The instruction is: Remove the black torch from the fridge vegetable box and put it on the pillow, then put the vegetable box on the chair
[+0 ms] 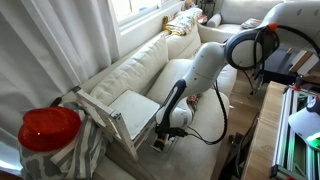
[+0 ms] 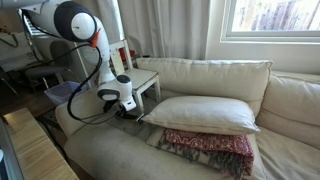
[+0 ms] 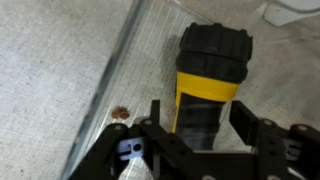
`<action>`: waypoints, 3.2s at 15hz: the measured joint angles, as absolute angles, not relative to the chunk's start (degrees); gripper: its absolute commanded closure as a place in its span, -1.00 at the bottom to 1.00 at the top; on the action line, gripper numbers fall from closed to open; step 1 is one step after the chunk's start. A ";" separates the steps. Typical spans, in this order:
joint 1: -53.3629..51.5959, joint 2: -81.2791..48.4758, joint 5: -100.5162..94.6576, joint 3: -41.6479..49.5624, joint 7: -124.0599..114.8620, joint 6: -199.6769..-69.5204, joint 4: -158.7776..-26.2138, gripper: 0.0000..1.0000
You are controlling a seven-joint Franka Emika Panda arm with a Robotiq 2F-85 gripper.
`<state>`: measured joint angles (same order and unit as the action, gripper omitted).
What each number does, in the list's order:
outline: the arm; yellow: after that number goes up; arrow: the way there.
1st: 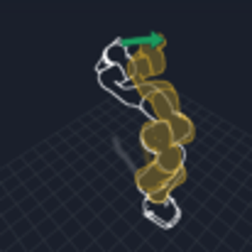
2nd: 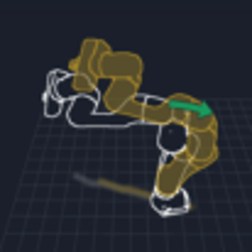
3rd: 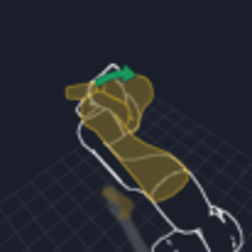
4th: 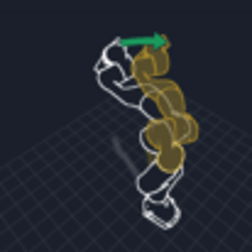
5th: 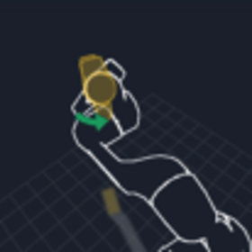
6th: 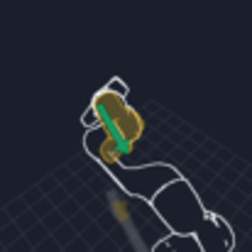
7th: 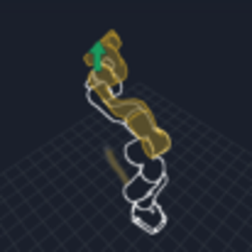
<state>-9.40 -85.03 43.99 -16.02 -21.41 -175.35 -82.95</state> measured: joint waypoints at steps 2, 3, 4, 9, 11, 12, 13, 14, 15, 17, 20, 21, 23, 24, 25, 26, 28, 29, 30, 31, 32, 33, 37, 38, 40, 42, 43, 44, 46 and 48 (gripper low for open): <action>-11.54 -84.94 43.42 -14.14 -22.05 -174.59 -82.39 -0.45; -12.57 -84.94 43.27 -13.20 -22.73 -174.48 -82.14 -0.61; -13.50 -84.94 43.18 -12.30 -23.51 -174.29 -81.97 -0.64; -17.87 -84.96 42.43 -7.85 -28.43 -172.24 -80.98 -0.91; -19.10 -84.97 41.88 -6.71 -29.94 -171.49 -80.56 -0.41; -19.51 -84.96 41.55 -6.30 -30.65 -171.05 -80.49 -0.26; -19.79 -84.95 41.22 -6.03 -31.48 -170.59 -80.46 -0.10; -20.03 -84.93 40.93 -5.76 -32.37 -170.22 -80.39 -0.03; -20.22 -84.93 40.63 -5.42 -33.29 -169.49 -80.34 -0.15; -20.49 -84.91 39.71 -4.73 -35.54 -167.95 -80.16 -0.64; -21.02 -84.94 37.86 -3.57 -39.86 -164.13 -79.95 -0.94; -21.21 -84.96 37.10 -3.16 -41.52 -162.89 -79.93 -1.00; -21.48 -84.92 35.48 -2.61 -44.22 -161.30 -79.78 -0.86; -21.58 -84.91 34.48 -2.31 -45.38 -160.45 -79.69 -0.70; -21.59 -84.90 33.57 -2.12 -46.33 -159.86 -79.58 -0.94; -21.59 -84.88 32.76 -1.99 -47.36 -159.62 -79.44 -0.89; -21.58 -84.88 32.17 -1.88 -50.49 -159.91 -79.01 -1.00; -21.56 -84.91 32.16 -1.86 -52.36 -160.61 -78.76 -1.00; -21.53 -84.95 32.16 -1.86 -54.00 -160.96 -78.73 -1.00; -21.53 -84.98 32.16 -1.88 -55.55 -161.37 -78.78 -1.00; -21.53 -84.99 32.16 -1.91 -56.86 -161.86 -78.92 -0.78; -21.54 -84.98 32.16 -1.91 -57.93 -162.16 -79.02 -0.66; -21.52 -84.98 32.01 -1.91 -61.92 -162.66 -79.21 -1.00; -21.52 -84.98 31.99 -1.98 -62.45 -163.00 -79.33 -1.00; -21.54 -84.98 31.98 -2.16 -63.56 -163.72 -79.72 -0.98; -21.55 -84.98 31.97 -2.26 -64.77 -164.51 -80.16 -0.47; -21.45 -84.98 31.97 -2.53 -64.95 -165.15 -80.39 -0.47; -21.27 -84.97 31.97 -2.87 -65.11 -165.84 -80.66 -0.31; -21.13 -84.97 31.98 -3.32 -66.13 -167.66 -80.91 -0.01; -21.11 -84.97 31.98 -3.61 -67.15 -169.18 -81.01 0.31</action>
